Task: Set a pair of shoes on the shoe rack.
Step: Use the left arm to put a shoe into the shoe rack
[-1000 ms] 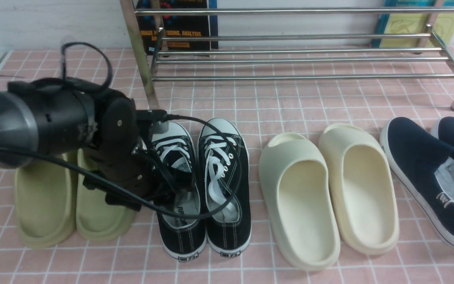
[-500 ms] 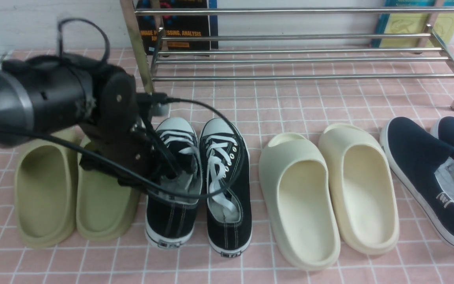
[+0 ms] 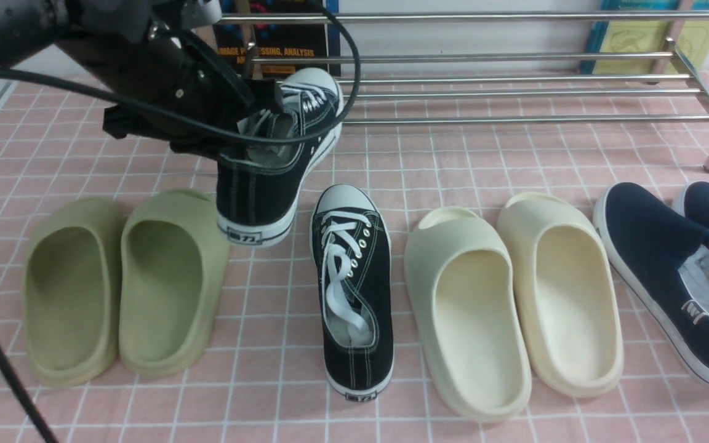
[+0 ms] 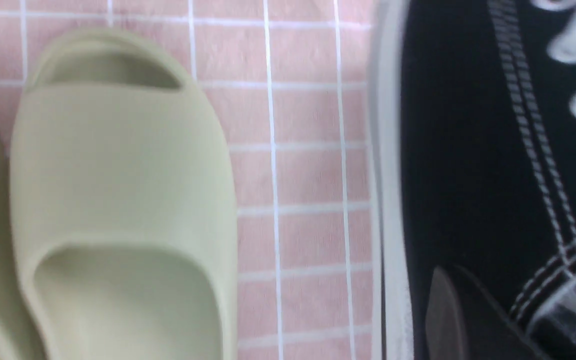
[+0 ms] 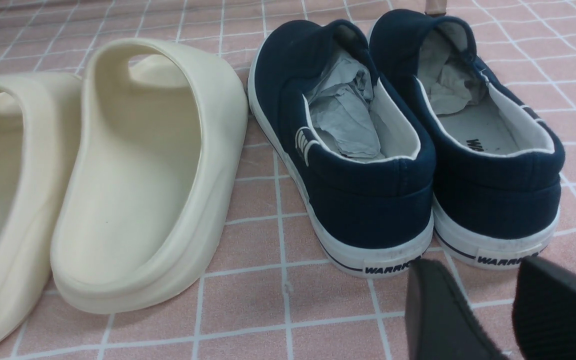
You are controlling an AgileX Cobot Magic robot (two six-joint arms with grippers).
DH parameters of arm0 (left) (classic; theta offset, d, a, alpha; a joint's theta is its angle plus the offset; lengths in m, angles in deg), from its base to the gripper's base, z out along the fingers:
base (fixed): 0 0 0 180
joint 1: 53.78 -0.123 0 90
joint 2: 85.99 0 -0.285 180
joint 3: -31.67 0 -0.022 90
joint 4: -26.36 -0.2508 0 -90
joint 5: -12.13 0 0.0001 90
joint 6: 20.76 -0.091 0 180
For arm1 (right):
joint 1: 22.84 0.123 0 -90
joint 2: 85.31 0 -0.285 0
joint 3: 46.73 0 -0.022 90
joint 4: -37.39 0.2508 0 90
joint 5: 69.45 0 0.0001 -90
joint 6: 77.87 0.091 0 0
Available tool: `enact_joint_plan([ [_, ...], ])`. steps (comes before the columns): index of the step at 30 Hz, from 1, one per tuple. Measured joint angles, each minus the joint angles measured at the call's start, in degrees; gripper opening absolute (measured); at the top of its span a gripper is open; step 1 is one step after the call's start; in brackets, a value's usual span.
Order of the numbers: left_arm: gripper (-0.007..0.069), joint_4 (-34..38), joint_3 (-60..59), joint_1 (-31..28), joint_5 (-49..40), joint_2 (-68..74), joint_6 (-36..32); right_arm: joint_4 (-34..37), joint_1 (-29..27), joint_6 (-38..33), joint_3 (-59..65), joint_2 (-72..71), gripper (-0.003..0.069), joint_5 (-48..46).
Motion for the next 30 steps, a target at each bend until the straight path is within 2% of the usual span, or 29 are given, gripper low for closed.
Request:
enact_joint_plan([
  [14,0.0015,1.31,17.03,-0.4,12.15,18.51,0.79,0.0,0.0,0.0,0.0,0.0,0.024,0.0],
  [24,0.0027,1.52,21.23,-0.44,20.25,25.53,4.5,0.0,0.0,0.0,0.0,0.0,0.024,0.0],
  [29,0.0059,1.53,21.22,-0.38,22.22,25.75,5.69,0.0,0.0,0.0,0.0,0.0,0.024,0.0],
  [30,0.0097,1.53,21.22,-0.33,22.28,25.75,5.74,0.0,0.0,0.0,0.0,0.0,0.024,0.0],
])
